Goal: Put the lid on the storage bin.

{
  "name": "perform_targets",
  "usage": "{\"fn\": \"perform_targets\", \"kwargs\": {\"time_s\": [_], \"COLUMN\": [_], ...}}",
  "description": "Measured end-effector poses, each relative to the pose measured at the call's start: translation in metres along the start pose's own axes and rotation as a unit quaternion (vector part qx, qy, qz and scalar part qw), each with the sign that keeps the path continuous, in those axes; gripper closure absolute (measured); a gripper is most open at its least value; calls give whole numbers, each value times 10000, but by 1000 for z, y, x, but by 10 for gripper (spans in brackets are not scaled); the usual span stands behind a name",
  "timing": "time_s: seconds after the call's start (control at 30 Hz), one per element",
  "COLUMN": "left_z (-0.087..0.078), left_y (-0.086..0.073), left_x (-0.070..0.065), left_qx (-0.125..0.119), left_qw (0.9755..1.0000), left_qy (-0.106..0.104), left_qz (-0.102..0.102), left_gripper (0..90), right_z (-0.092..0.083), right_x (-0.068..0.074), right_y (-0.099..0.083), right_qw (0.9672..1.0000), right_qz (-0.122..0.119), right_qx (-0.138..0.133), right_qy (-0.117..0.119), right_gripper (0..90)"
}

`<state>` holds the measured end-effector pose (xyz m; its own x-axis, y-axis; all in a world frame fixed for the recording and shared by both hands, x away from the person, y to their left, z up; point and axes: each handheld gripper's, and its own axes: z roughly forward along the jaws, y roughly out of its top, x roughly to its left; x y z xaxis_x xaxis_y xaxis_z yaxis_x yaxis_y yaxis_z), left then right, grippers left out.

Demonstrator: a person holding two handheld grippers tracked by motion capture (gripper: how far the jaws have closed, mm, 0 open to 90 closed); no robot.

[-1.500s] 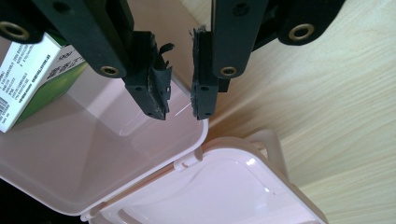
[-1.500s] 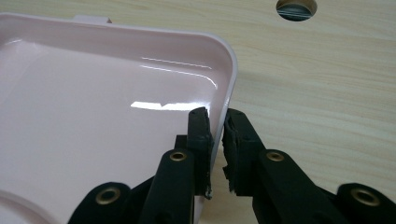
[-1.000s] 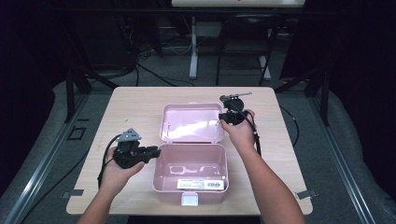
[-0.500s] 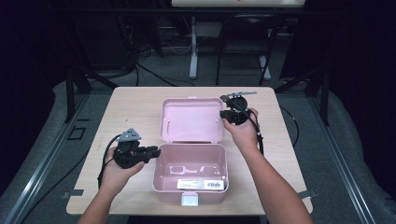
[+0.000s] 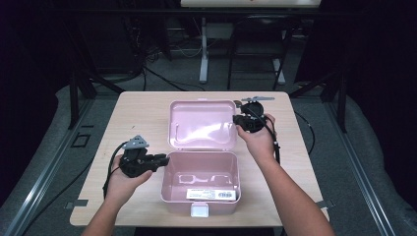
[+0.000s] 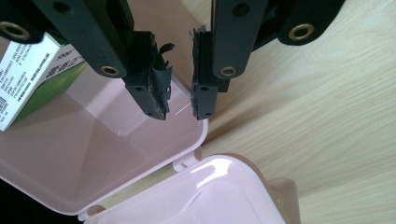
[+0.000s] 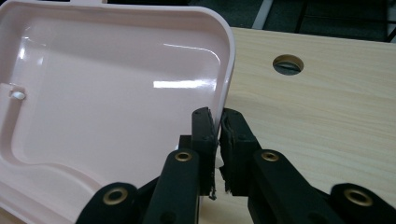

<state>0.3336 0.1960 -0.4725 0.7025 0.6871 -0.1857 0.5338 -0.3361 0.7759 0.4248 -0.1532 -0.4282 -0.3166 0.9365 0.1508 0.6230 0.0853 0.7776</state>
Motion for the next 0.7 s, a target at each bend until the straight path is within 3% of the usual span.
{"fn": "perform_targets", "kwargs": {"time_s": [0.7], "left_z": [0], "left_y": [-1], "left_x": [0], "left_qx": [-14], "left_qw": [10000], "left_qy": [-7], "left_qz": [-33], "left_gripper": [753], "right_z": [-20], "right_x": [7], "right_y": [0], "right_qw": [9996], "right_qz": [-152], "right_qx": [-232], "right_qy": [10], "right_gripper": [854]}}
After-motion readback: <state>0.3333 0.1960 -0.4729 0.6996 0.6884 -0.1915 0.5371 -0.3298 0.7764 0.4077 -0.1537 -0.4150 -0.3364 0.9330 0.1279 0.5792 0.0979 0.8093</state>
